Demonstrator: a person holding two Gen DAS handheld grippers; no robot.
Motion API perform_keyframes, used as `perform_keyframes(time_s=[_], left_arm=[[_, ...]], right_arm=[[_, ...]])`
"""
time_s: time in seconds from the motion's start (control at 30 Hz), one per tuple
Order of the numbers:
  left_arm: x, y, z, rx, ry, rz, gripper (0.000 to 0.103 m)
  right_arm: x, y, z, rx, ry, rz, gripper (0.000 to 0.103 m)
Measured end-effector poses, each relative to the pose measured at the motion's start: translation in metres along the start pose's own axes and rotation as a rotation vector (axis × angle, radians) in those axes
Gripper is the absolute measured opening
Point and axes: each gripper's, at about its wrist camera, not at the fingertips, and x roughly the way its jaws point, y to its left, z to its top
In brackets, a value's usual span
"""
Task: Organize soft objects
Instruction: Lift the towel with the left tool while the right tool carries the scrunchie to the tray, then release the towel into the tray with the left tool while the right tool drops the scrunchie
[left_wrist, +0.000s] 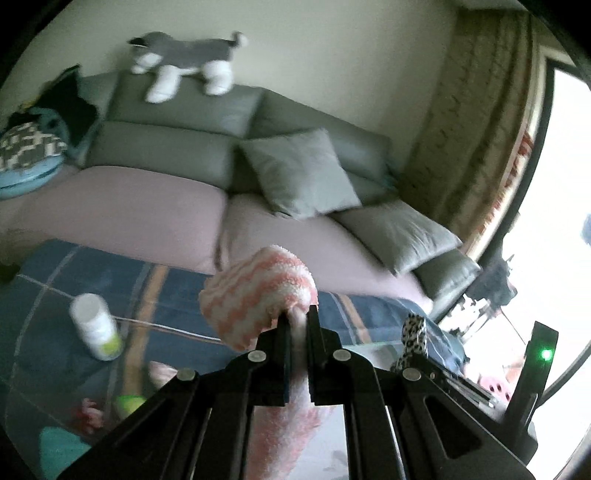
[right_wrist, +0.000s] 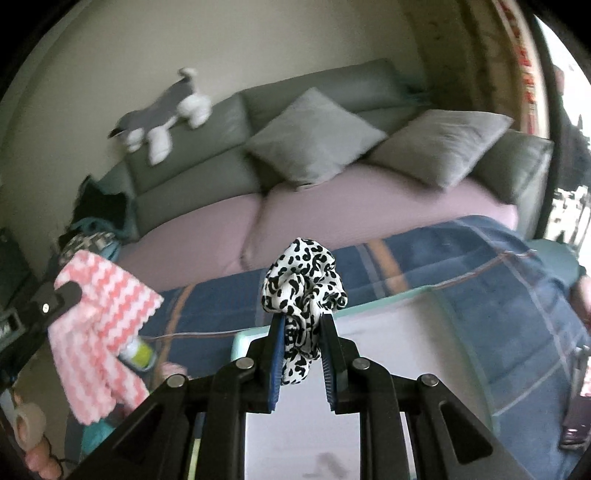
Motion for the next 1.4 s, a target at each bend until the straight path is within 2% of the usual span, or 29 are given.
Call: perform_keyframes(time_s=[0.23, 0.33, 0.57, 0.73, 0.93, 1.07, 1.2, 1.23, 1.33, 1.4], left_arm=[[0.046, -0.049, -0.019, 0.066, 0.096, -0.09, 0.007], [0.069, -0.058, -0.029, 0.081, 0.14, -0.094, 0.007], [0.128, -0.054, -0.06, 0.069, 0.259, -0.048, 0.007], [0.157, -0.042, -0.078, 0.057, 0.328, -0.006, 0.007], [0.18, -0.029, -0.093, 0.046, 0.399, 0.051, 0.007], [0.185, -0.024, -0.098, 0.055, 0.425, 0.093, 0.007], [0.186, -0.021, -0.097, 0.045, 0.446, 0.098, 0.009], [0.184, -0.022, -0.096, 0.046, 0.449, 0.098, 0.014], [0.179, -0.025, -0.091, 0.067, 0.44, 0.107, 0.047], [0.175, -0.028, -0.087, 0.078, 0.429, 0.113, 0.051]], right_arm=[[-0.003, -0.057, 0.005, 0.095, 0.0, -0.105, 0.02], [0.008, -0.074, 0.004, 0.128, 0.03, -0.111, 0.02], [0.06, -0.093, -0.007, 0.179, 0.151, -0.104, 0.02], [0.082, -0.096, -0.017, 0.182, 0.201, -0.098, 0.02], [0.102, -0.091, -0.028, 0.138, 0.261, -0.163, 0.02], [0.109, -0.09, -0.032, 0.133, 0.287, -0.164, 0.023], [0.107, -0.086, -0.032, 0.105, 0.291, -0.191, 0.023], [0.107, -0.085, -0.032, 0.101, 0.294, -0.196, 0.024], [0.106, -0.082, -0.032, 0.081, 0.305, -0.214, 0.028], [0.106, -0.079, -0.03, 0.065, 0.305, -0.227, 0.029]])
